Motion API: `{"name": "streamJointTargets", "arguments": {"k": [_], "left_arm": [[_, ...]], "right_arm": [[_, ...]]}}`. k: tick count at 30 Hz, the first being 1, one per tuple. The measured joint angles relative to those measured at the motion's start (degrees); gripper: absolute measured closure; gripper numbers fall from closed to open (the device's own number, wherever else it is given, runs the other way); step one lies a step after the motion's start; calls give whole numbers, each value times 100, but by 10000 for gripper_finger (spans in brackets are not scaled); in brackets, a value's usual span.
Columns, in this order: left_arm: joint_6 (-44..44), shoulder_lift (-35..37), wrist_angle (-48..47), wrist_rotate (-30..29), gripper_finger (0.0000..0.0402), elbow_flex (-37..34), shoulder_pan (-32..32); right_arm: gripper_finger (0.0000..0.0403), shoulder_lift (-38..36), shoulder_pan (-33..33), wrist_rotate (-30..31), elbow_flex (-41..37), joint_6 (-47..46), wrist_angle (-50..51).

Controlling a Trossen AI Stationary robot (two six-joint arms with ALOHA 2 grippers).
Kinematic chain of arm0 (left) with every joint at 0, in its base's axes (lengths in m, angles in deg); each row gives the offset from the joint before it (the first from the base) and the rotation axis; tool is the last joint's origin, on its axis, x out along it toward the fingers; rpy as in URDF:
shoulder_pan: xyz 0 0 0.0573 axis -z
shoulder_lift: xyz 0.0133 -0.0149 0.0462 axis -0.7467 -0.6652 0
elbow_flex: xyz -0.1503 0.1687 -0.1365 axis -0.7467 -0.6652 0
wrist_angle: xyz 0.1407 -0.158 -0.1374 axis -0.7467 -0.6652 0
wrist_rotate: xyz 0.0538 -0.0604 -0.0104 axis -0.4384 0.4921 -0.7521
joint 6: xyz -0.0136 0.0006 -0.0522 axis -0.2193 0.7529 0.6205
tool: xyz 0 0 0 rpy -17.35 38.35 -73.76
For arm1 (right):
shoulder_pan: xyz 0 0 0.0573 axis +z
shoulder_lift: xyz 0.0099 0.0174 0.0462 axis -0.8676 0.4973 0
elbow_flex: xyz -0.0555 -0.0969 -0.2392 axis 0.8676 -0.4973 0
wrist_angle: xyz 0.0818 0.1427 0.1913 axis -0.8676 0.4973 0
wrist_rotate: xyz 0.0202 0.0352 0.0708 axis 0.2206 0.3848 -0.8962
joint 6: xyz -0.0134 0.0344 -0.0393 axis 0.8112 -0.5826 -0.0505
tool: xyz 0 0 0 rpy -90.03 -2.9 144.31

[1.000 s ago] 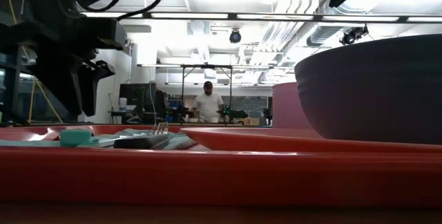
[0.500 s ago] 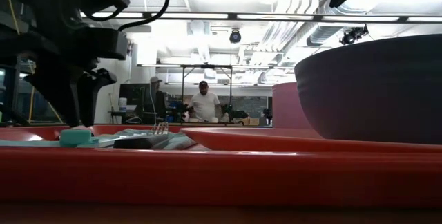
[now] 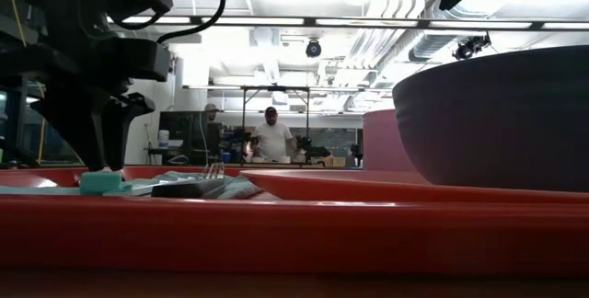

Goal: Set up tray
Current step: Put the blue spoon on the blue napkin to the left side of the blue fork on the red serving tray

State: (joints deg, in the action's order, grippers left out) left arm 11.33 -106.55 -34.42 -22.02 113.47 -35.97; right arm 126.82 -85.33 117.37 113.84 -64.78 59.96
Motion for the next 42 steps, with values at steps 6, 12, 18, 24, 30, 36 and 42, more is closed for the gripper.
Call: {"name": "streamJointTargets", "arguments": {"k": [6, 12, 18, 24, 30, 36, 42], "left_arm": [[0, -190, 31, 37, 220, -6, 0], [0, -337, 177, 44, 220, 0, 0], [2, -334, 171, 48, 221, 0, -2], [1, -332, 192, 72, 283, 0, 0], [-18, -315, 237, 149, 387, 17, 0], [-39, -319, 247, 225, 390, 15, 0], [-184, -329, 99, 187, 395, 184, 2]], "right_arm": [[279, 0, 0, -4, 0, 16, 59], [279, 0, 0, -7, 0, 16, 65], [279, 0, 2, 1, 0, 13, 60], [279, 0, 2, 7, 0, 13, 52], [279, -1, 0, 9, 0, 13, 47], [279, 0, 0, 13, 0, -4, 45], [279, 0, 0, 17, 0, -5, 45]]}}
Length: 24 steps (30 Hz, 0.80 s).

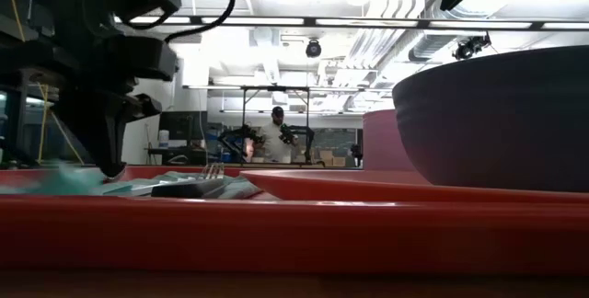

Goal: Set up tray
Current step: Put the blue spoon on the blue napkin to the left side of the blue fork on the red serving tray

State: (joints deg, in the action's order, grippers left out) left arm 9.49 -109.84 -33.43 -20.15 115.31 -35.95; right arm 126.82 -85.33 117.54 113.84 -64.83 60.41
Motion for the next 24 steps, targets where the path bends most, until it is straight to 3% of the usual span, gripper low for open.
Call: {"name": "streamJointTargets", "arguments": {"k": [7, 15, 24], "left_arm": [[-524, -14, -873, -275, 395, 564, -2], [-1182, -12, -1815, -161, 395, 1161, -2], [-1953, -10, -1847, 57, 395, 1590, -458]], "right_arm": [[279, 0, 0, 15, 0, -1, -2], [279, 0, 0, 17, 0, -4, -2], [279, 0, 0, 24, 0, -25, -4]]}}
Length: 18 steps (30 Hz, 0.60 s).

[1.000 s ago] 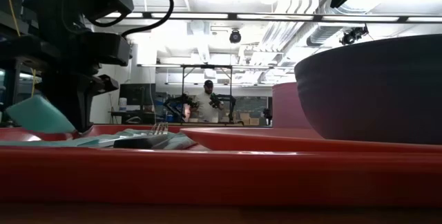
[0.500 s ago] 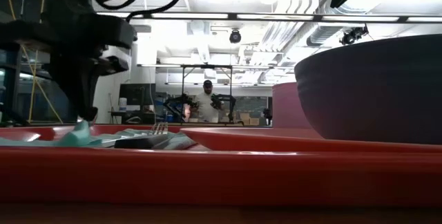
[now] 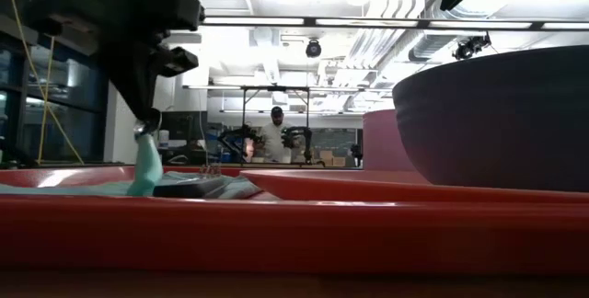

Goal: Set up tray
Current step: Put the blue spoon on the blue napkin to the left side of the blue fork on the red serving tray

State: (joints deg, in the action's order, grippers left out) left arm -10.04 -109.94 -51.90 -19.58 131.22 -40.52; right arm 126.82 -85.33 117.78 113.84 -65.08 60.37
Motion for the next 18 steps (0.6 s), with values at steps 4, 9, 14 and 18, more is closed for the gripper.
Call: {"name": "streamJointTargets", "arguments": {"k": [4, 9, 14, 18], "left_arm": [[-404, -86, -93, 589, 395, 0, -372], [-1074, -394, -429, 1261, 395, 0, -532], [-1470, -734, -437, 1568, 395, 20, -528], [-1789, -987, -512, 1555, 395, 290, -530]], "right_arm": [[279, 0, 0, 2, 0, 0, 1], [279, 0, 2, 0, 0, -3, -1], [279, -2, 0, 0, 0, -23, 0], [279, -2, 0, 13, 0, -42, -1]]}}
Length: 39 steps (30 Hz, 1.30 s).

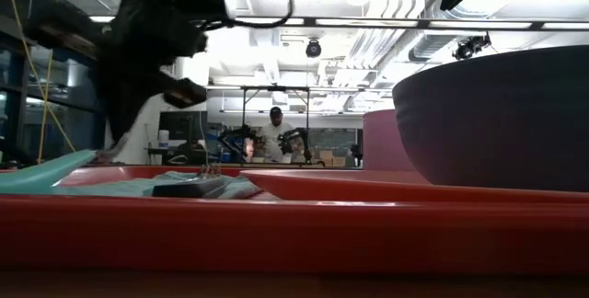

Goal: Set up tray
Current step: Put the blue spoon on the blue napkin to the left side of the blue fork on the red serving tray

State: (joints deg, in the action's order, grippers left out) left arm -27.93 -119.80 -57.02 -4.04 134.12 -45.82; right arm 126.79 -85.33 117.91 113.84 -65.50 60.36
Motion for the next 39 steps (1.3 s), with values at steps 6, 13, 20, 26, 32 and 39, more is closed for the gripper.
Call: {"name": "streamJointTargets", "arguments": {"k": [6, 13, 20, 26, 32, 39], "left_arm": [[-572, -470, -216, -151, 395, 700, -123], [-1053, -1012, -605, -332, 395, 1174, -439], [-1007, -1175, -539, -264, 395, 1222, -549], [-621, -1175, -511, -228, 395, 1222, -549], [-574, -1175, -433, -266, 395, 1222, -548], [-616, -1265, -426, -294, 395, 1218, -549]], "right_arm": [[279, 2, 2, -8, 0, -3, -26], [279, 2, 0, -33, 0, -87, 9], [279, 2, 0, -35, 0, -87, 11], [279, 2, 0, -35, 0, -89, 2], [279, 2, 0, -22, 0, -89, 2], [279, 2, 1, -24, 0, -133, 2]]}}
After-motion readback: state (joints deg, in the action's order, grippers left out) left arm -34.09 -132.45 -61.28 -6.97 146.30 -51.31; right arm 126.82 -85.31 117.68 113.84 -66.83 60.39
